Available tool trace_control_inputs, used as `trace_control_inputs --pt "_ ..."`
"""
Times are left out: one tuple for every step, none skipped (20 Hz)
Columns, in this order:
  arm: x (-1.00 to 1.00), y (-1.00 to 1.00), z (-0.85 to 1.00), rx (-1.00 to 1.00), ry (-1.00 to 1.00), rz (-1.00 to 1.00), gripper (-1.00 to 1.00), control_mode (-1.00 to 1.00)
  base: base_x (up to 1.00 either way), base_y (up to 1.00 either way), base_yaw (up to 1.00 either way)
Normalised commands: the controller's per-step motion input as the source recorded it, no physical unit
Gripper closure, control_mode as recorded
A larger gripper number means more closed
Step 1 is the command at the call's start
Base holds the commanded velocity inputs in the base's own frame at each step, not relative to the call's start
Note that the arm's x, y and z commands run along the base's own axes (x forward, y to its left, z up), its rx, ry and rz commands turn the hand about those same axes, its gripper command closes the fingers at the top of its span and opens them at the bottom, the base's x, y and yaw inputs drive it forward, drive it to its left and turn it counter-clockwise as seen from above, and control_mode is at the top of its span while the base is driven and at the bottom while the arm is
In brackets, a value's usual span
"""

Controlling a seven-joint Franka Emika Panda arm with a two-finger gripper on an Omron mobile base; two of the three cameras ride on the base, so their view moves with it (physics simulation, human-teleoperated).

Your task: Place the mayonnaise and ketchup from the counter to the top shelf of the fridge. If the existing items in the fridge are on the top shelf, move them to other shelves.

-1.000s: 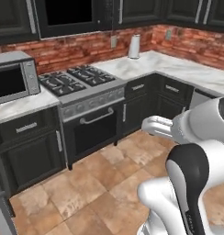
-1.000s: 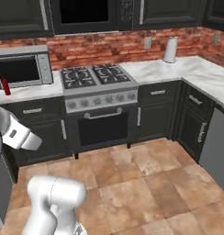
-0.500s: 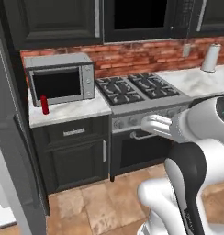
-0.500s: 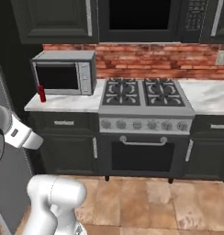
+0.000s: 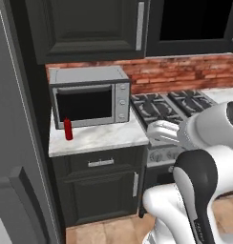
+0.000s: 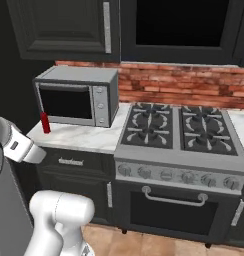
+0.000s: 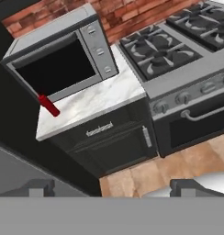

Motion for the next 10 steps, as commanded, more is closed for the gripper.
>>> trace_control_inputs --pt "0.00 0.00 0.00 0.00 0.00 0.00 -1.00 1.00 0.79 0.00 0.00" --pt "0.00 0.00 0.00 0.00 0.00 0.00 -1.00 1.00 0.76 0.00 0.00" --pt "0.00 0.00 0.00 0.00 0.00 0.00 -1.00 1.00 0.61 0.00 0.02" --pt "0.00 0.00 0.00 0.00 0.00 0.00 -1.00 1.00 0.39 0.00 0.08" --pt "0.00 0.00 0.00 0.00 0.00 0.00 -1.00 1.00 0.25 0.00 0.12" --pt "0.00 0.00 0.00 0.00 0.00 0.00 -1.00 1.00 0.16 0.00 0.17" --pt "0.00 0.00 0.00 0.00 0.00 0.00 -1.00 1.00 0.04 0.02 0.23" --pt "0.00 0.00 0.00 0.00 0.00 0.00 -1.00 1.00 0.16 0.06 0.25" --pt "0.34 0.07 0.06 0.00 0.06 0.27 -1.00 -1.00 0.00 0.00 0.00" --pt "0.41 0.01 0.04 0.00 0.06 0.32 -1.00 -1.00 0.00 0.00 0.00"
